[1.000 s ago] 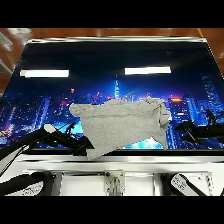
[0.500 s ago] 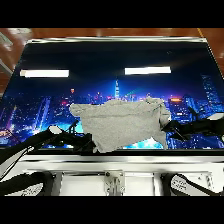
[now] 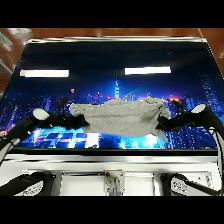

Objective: Fold the shirts.

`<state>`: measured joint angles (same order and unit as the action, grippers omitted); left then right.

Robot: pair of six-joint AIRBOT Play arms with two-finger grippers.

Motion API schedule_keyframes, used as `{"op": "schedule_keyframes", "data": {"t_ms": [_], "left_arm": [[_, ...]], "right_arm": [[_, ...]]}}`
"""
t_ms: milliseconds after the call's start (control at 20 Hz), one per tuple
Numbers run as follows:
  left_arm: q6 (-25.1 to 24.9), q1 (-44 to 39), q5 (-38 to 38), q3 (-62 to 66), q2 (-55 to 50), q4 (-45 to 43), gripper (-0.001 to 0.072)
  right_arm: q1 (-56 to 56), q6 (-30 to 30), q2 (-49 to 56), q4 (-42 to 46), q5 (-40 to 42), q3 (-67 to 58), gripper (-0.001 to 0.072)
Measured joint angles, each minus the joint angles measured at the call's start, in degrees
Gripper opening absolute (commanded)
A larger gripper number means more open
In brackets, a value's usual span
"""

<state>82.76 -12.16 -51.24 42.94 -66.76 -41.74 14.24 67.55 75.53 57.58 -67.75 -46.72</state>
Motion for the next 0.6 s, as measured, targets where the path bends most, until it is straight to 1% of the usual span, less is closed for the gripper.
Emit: {"op": "schedule_keyframes", "data": {"t_ms": [150, 250, 400, 450, 500, 600], "left_arm": [[3.96, 1.51, -5.07, 17.62, 4.52, -14.62, 0.0033], [5.20, 1.97, -7.45, 32.20, 7.28, -20.98, 0.0034], [6.27, 1.20, -9.44, 53.44, 10.25, -26.05, 0.0034], [6.54, 0.46, -9.62, 59.21, 10.99, -26.84, 0.0033], [6.64, -0.44, -9.81, 64.32, 11.89, -27.41, 0.0034], [6.86, -1.79, -10.78, 70.38, 13.90, -28.68, 0.0034]], "right_arm": [[-0.59, -5.09, -9.18, 0.63, -2.91, -10.16, 0.0056], [-0.72, -6.69, -15.87, 0.79, -3.04, -19.45, 0.0056], [-0.81, -7.08, -24.28, 1.90, -2.51, -36.65, 0.0057], [-0.81, -6.40, -26.36, 2.69, -2.16, -42.45, 0.0057], [-0.79, -5.44, -28.04, 3.54, -2.16, -47.67, 0.0057], [-0.79, -3.72, -30.53, 4.17, -2.43, -55.78, 0.0057]]}}
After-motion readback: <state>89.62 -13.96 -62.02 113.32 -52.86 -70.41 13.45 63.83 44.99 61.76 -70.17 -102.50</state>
